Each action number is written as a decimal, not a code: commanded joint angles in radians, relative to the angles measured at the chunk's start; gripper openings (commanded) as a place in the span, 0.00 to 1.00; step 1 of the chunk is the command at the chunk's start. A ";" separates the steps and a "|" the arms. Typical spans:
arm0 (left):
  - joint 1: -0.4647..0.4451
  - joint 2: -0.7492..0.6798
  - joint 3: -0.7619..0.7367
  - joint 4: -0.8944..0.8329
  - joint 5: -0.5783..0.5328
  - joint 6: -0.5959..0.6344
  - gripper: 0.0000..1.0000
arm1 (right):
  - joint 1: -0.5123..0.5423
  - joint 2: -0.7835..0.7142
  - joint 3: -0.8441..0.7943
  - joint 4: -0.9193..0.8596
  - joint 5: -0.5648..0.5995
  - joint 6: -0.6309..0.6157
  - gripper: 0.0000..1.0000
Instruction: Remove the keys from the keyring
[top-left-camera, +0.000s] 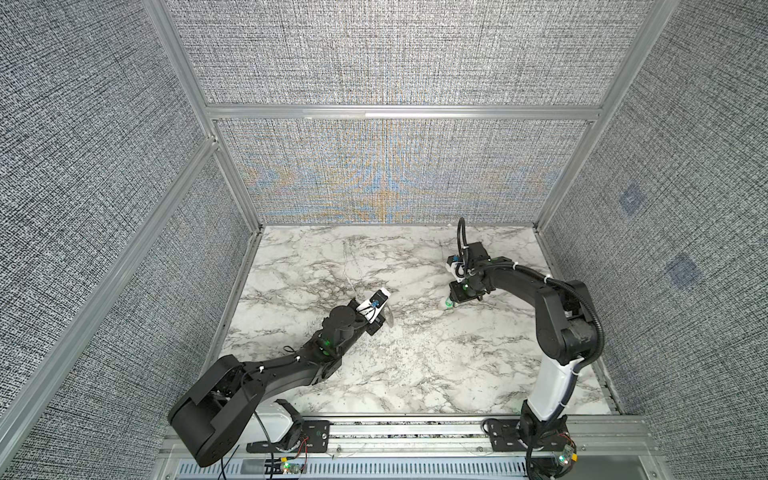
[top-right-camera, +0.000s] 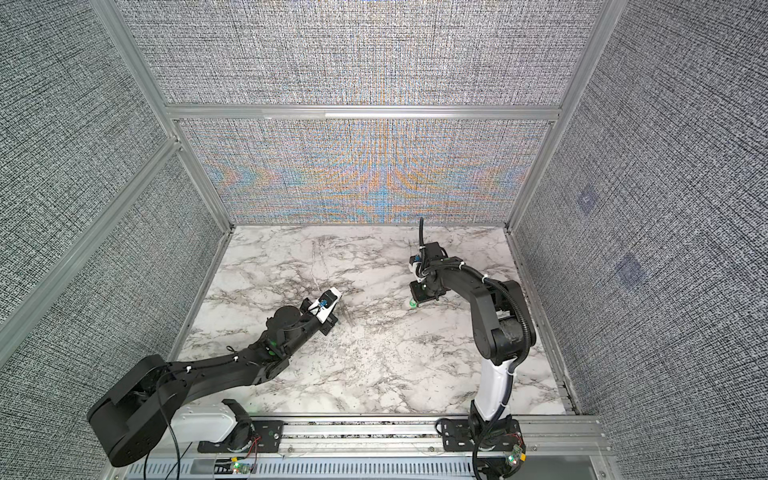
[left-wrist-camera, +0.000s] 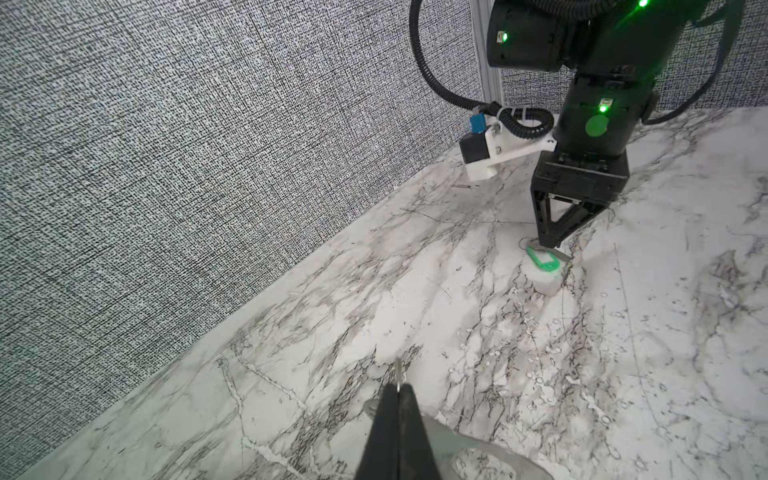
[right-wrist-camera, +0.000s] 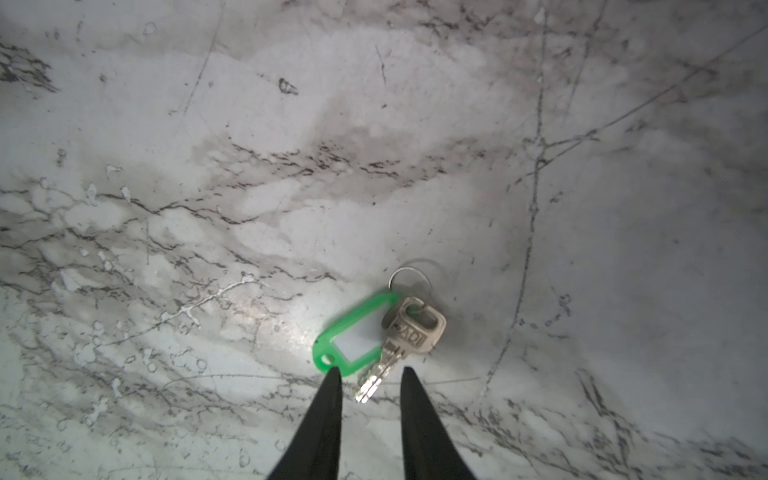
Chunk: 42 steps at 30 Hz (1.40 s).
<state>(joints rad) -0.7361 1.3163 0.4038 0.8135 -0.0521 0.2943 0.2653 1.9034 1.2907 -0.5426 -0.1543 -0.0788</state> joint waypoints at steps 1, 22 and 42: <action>0.001 0.028 0.020 0.024 0.034 -0.010 0.00 | -0.015 -0.004 0.000 -0.011 -0.007 0.016 0.32; 0.002 0.421 0.298 0.129 0.221 -0.033 0.00 | -0.130 -0.496 -0.337 0.437 0.345 0.181 0.99; 0.004 0.795 0.756 -0.074 0.282 -0.096 0.00 | -0.256 -0.501 -0.303 0.284 0.227 0.201 0.99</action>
<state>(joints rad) -0.7322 2.0888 1.1065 0.8314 0.2119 0.2081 0.0078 1.4040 0.9764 -0.1879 0.1127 0.1635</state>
